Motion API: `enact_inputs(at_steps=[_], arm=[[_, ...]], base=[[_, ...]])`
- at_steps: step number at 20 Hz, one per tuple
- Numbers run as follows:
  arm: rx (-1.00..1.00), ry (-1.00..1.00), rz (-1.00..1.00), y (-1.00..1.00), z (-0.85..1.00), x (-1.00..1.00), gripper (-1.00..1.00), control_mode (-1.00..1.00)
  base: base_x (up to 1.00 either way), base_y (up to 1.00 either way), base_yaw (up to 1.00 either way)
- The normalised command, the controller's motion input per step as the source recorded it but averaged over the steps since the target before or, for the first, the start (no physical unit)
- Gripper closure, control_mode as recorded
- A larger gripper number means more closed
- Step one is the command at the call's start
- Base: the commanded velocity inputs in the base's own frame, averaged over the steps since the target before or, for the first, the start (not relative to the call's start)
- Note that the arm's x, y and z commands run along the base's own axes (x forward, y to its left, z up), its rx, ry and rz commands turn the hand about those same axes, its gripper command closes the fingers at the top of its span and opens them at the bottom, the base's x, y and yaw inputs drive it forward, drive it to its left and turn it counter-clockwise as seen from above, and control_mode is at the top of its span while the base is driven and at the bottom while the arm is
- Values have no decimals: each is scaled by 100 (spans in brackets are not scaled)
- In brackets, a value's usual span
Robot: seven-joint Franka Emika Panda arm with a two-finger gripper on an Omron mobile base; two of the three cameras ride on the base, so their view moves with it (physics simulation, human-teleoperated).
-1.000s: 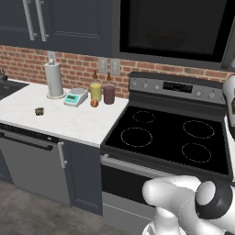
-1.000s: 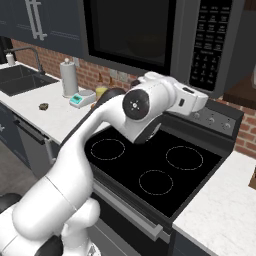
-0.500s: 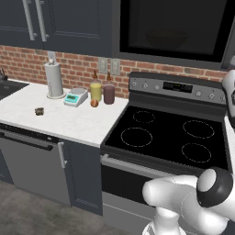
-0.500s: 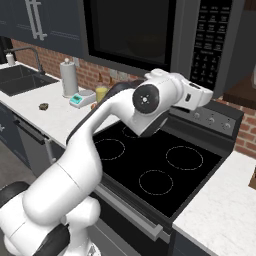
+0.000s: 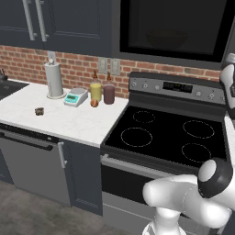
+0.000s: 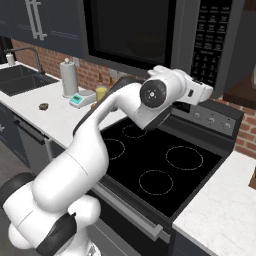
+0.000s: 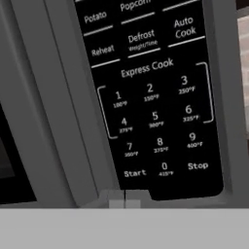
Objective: Pick the tomato from the sink and place it in the bowl. Then pick the bowl and place it in the microwave. Then close the microwave door and press the start button.
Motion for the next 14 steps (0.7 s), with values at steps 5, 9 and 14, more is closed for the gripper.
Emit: enact_inputs(at_steps=[5,9,14], arm=[[0,0,5,-4,0,28,100,-100],[3,0,10,-18,0,12,100,-100],[1,0,7,-9,-8,3,100,-100]], base=[[0,0,0],[0,0,0],[0,0,0]])
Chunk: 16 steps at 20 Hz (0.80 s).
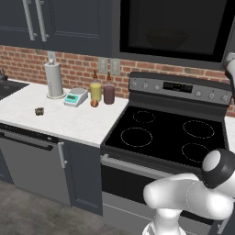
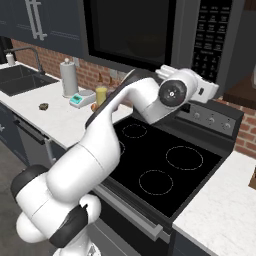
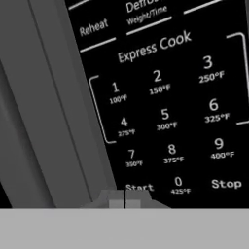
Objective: Pick the tomato from the sink and place it in the bowl. Then pick the bowl and place it in the microwave. Then close the microwave door and press the start button.
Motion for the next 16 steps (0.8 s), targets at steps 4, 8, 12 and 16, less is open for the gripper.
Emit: enact_inputs(at_steps=[4,8,12,16], arm=[[0,0,4,-2,-10,10,100,-100],[0,0,2,0,-3,25,100,-100],[0,0,1,-2,0,36,100,-100],[1,0,6,-21,-3,36,100,-100]], base=[[0,0,0],[0,0,0],[0,0,0],[0,0,0]])
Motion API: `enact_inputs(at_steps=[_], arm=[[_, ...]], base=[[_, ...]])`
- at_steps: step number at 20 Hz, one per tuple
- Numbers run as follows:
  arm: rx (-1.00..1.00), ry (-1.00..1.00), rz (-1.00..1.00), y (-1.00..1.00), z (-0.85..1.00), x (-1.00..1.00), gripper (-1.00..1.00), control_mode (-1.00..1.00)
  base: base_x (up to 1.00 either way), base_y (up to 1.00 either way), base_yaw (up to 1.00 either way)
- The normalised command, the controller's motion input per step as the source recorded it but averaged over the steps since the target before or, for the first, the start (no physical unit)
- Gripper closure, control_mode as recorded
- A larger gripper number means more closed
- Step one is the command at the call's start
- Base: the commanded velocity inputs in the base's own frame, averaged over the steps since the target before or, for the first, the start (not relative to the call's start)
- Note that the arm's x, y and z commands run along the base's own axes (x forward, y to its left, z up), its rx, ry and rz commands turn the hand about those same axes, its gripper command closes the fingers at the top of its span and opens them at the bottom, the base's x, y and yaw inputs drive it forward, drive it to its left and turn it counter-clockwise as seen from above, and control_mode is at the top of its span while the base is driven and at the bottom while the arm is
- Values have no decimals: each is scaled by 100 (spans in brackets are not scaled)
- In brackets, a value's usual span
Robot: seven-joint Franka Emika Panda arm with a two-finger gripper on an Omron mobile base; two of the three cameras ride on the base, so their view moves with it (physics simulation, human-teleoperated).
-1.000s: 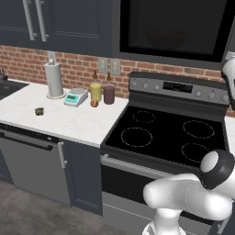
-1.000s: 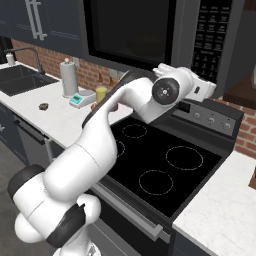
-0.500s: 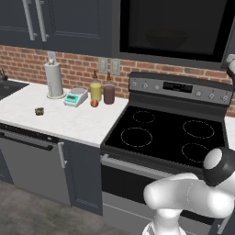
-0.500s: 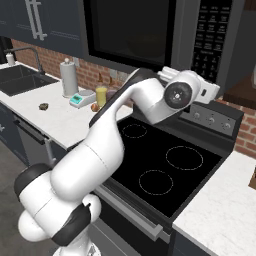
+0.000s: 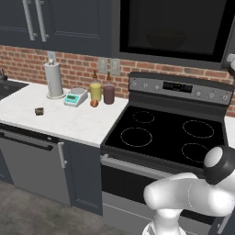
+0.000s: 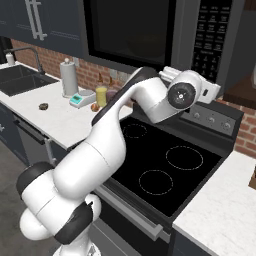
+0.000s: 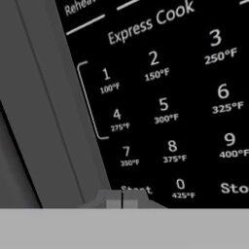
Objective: Pick the tomato from the sink and place it in the bowl. Then pick the bowl and place it in the microwave. Then close the microwave door and press the start button.
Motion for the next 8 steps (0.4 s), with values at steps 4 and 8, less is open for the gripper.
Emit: enact_inputs(at_steps=[4,8], arm=[[0,-1,2,14,-3,9,100,-100],[0,-8,0,58,0,-56,100,-100]], base=[[0,0,0],[0,0,0]])
